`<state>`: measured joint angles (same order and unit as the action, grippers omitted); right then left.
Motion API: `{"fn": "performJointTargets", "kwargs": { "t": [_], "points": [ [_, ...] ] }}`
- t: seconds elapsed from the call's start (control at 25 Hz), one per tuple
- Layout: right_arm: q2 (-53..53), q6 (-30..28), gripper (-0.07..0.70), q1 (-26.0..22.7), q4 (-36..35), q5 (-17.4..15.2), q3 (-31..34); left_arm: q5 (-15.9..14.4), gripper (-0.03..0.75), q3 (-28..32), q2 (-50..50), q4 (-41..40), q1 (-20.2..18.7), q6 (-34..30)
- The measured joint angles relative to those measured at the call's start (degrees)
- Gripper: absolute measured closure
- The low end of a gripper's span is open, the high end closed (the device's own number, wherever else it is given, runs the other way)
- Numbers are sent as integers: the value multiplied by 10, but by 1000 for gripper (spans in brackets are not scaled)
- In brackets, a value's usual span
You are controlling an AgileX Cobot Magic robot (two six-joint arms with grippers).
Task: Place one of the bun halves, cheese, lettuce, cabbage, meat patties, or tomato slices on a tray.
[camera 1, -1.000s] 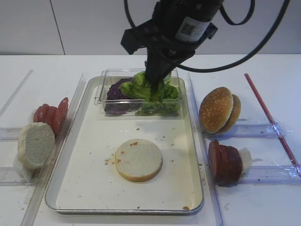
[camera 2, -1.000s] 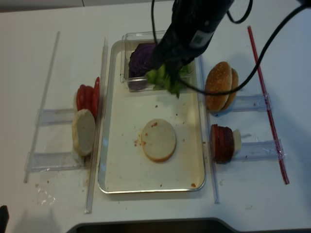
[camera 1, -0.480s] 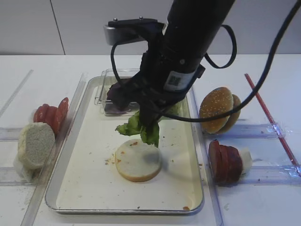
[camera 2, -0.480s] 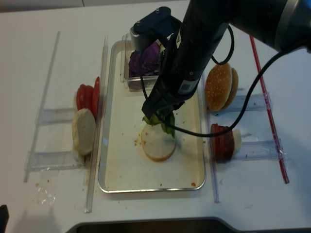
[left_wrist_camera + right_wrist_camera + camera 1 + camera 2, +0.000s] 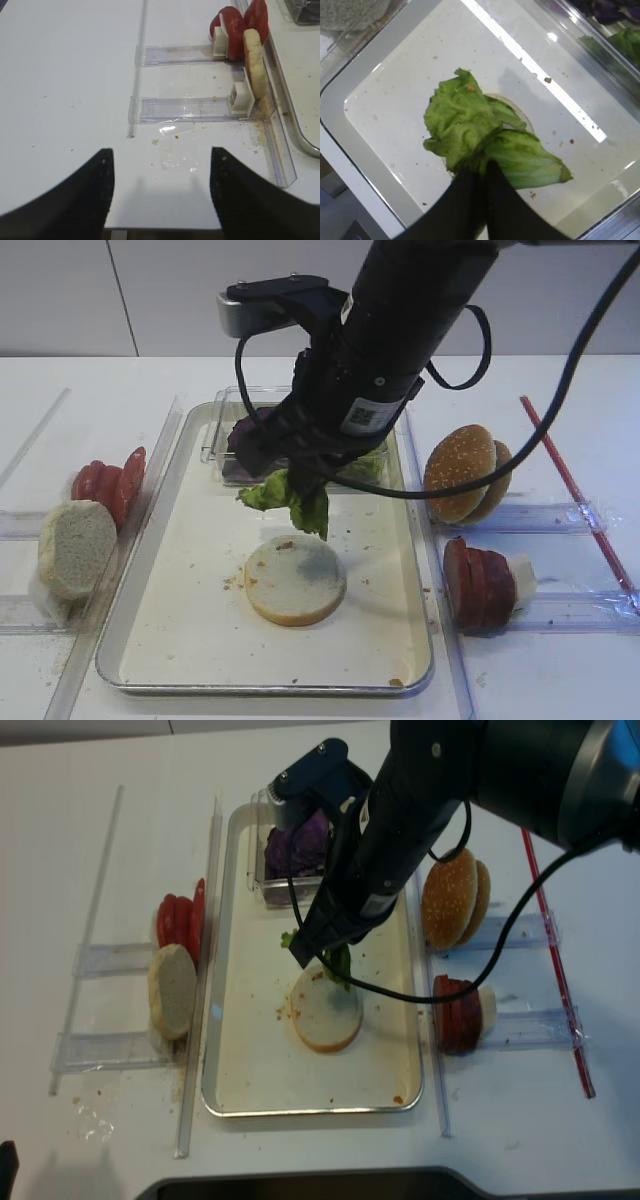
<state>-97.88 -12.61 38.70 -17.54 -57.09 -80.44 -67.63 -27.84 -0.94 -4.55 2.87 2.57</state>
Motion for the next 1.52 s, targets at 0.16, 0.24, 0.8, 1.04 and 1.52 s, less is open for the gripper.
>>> {"fn": "performJointTargets", "kwargs": {
  "t": [0.16,0.24,0.8,1.04,1.52],
  "points": [
    [-13,-7,571,0,1,0,0,0,329,0,0,0,0,0],
    [-23,-11,571,0,1,0,0,0,329,0,0,0,0,0],
    [-51,-19,571,0,1,-23,0,0,329,0,0,0,0,0],
    [-67,-20,571,0,-1,-41,0,0,329,0,0,0,0,0],
    [-89,-45,571,0,-23,-46,0,0,329,0,0,0,0,0]
  ]
}}
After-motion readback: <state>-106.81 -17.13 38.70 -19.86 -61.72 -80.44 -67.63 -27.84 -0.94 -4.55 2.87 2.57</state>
